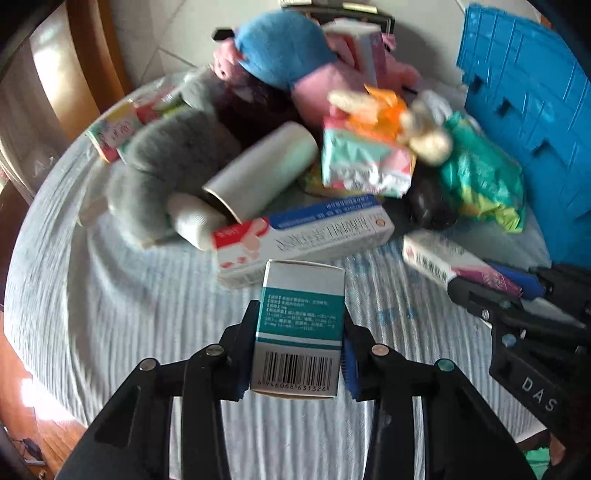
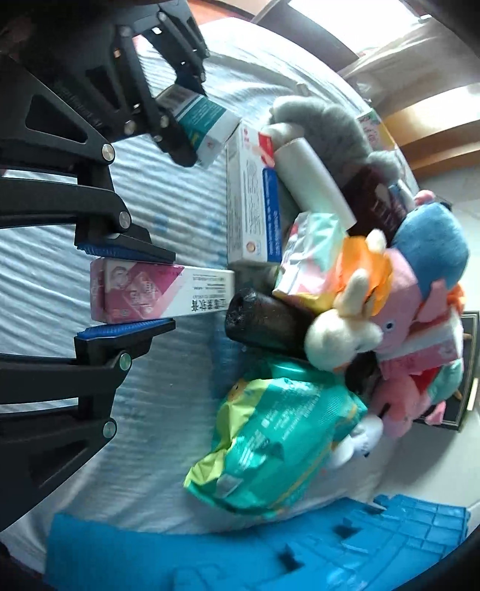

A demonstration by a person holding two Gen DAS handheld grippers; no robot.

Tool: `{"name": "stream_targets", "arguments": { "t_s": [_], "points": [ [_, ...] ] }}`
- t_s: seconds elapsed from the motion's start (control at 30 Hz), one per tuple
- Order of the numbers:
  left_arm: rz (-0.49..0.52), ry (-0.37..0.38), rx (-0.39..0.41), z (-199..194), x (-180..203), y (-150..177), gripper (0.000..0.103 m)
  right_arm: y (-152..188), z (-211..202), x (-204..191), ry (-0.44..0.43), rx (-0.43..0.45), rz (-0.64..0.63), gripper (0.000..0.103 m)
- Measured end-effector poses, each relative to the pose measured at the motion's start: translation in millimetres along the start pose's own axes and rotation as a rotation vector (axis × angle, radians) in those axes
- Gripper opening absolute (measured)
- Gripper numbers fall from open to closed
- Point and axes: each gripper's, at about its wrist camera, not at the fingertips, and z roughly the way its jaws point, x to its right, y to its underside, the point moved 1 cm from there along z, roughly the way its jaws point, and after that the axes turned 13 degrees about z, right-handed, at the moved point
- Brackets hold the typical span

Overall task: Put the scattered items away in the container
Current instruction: 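Grasp the white-teal box with left tool while right grasps pink box, then carry both boxes over the blue crate and lower them inside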

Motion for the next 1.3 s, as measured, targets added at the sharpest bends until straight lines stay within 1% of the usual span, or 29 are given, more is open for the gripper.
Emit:
{"name": "stream_targets", "arguments": {
  "t_s": [0.03,0.1,0.13,0.17,0.2,0.27,0.3,0.33,0.4,0.63,0.8,0.97,1.1,1.17,1.3],
  "points": [
    [-0.004,-0.002,0.006,-1.5,-8.6,0.8,0.038,2.8,-8.6,0.6,0.004,0.012,0.001,0.028],
    [-0.001,-0.001,0.018,-4.2,-27.9,1.0,0.038,8.8,-15.4,-12.3,0.011,0.029,0.007,0.028],
    [0.001,0.000,0.024,-4.8,-26.5,-3.6,0.038,11.7,-20.7,-13.9,0.014,0.038,0.011,0.028],
    [0.004,0.004,0.033,-11.2,-24.5,1.4,0.038,15.8,-27.5,-19.8,0.016,0.049,0.014,0.028],
    [0.004,0.006,0.043,-21.1,-16.9,7.6,0.038,18.5,-25.9,-29.7,0.016,0.061,0.014,0.028],
    [0.005,0.009,0.070,-31.5,-17.2,13.0,0.038,17.0,-27.9,-43.8,0.017,0.088,0.007,0.028],
    [0.007,0.010,0.078,-25.0,-19.1,0.1,0.038,13.3,-31.0,-50.7,0.016,0.103,0.003,0.028],
    [0.012,0.013,0.090,-16.2,-38.7,-13.9,0.038,11.9,-37.9,-54.6,0.016,0.121,-0.001,0.028],
    [0.018,0.011,0.114,-17.8,-48.6,-14.3,0.038,8.7,-47.5,-59.2,0.019,0.148,-0.005,0.028],
    [0.035,-0.002,0.219,-63.3,-57.9,-26.0,0.038,7.9,-97.6,-75.2,0.017,0.260,-0.004,0.028],
    [0.055,0.031,0.314,-99.5,-51.9,-40.3,0.038,5.7,-150.9,-78.7,0.033,0.377,0.011,0.028],
    [0.099,0.061,0.448,-144.0,-27.6,-71.3,0.038,-3.8,-205.9,-61.1,0.075,0.505,0.031,0.028],
    [0.136,0.098,0.538,-171.2,4.9,-104.2,0.038,-12.0,-249.3,-29.6,0.114,0.606,0.082,0.028],
    [0.166,0.118,0.591,-186.7,29.3,-123.2,0.038,-14.8,-273.1,-4.6,0.149,0.662,0.111,0.028],
    [0.221,0.149,0.690,-214.1,84.8,-159.6,0.038,-20.0,-310.5,56.4,0.221,0.731,0.168,0.028]
  ]
}}
